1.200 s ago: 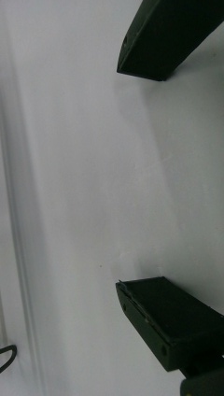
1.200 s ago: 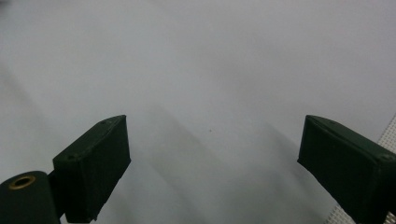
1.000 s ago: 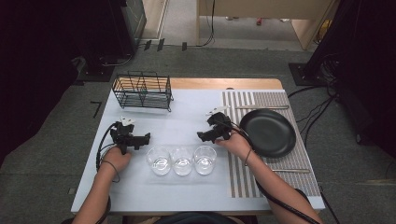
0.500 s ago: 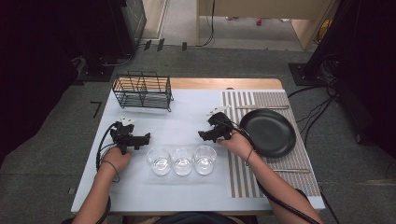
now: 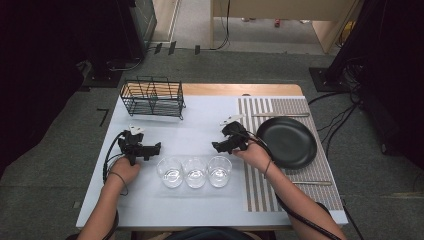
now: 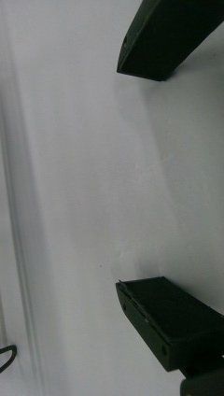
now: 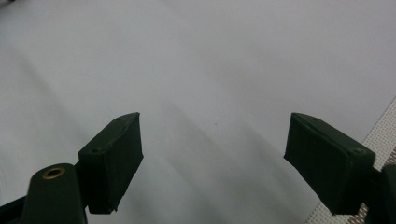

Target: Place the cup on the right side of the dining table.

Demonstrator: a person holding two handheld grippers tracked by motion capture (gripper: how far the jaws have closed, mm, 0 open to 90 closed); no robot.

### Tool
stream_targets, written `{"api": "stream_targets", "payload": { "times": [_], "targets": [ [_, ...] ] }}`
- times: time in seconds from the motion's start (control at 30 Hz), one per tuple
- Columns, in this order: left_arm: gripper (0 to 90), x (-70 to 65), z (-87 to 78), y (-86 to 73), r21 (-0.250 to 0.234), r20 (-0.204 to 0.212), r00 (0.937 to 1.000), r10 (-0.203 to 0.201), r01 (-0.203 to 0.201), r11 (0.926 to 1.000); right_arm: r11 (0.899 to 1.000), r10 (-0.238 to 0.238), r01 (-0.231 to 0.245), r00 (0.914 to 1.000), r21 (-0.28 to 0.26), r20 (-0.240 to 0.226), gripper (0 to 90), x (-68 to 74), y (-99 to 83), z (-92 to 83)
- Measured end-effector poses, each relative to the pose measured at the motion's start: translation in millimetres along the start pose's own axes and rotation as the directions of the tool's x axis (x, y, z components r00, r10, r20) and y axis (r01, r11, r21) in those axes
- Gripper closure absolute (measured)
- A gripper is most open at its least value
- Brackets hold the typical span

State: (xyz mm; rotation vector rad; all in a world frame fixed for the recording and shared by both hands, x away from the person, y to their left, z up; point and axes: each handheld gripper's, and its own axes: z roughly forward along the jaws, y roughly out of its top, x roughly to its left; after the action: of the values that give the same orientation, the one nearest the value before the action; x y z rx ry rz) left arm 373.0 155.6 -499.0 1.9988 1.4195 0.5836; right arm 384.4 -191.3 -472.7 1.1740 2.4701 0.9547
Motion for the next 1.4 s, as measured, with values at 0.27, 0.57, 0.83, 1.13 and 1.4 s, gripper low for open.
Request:
{"api": "stream_targets", "payload": {
  "times": [0.27, 0.57, 0.83, 1.13, 1.4],
  "targets": [
    [0.0, 0.0, 0.0, 0.0, 0.000, 0.000, 1.0000, 0.000, 0.000, 1.0000, 1.000, -0.011, 0.011, 0.9999, 0.001, -0.005, 19.1, 1.4, -0.3, -2.1],
    [0.0, 0.0, 0.0, 0.0, 0.000, 0.000, 1.0000, 0.000, 0.000, 1.0000, 1.000, -0.024, 0.024, 0.9995, 0.000, -0.019, 19.2, 5.0, 0.4, -4.8],
    [0.0, 0.0, 0.0, -0.1, -0.001, 0.000, 1.0000, 0.000, 0.000, 1.0000, 0.999, -0.034, 0.034, 0.9991, 0.000, -0.024, 19.5, 6.0, 0.8, -7.9],
    [0.0, 0.0, 0.0, 0.0, 0.000, 0.000, 1.0000, -0.001, 0.001, 1.0000, 0.999, -0.037, 0.037, 0.9990, -0.009, -0.023, 19.9, 5.9, 0.7, -11.8],
    [0.0, 0.0, 0.0, 0.1, 0.000, 0.000, 1.0000, -0.001, 0.001, 1.0000, 0.999, -0.039, 0.039, 0.9988, -0.015, -0.028, 20.0, 6.1, 0.5, -15.6]
  ]
}}
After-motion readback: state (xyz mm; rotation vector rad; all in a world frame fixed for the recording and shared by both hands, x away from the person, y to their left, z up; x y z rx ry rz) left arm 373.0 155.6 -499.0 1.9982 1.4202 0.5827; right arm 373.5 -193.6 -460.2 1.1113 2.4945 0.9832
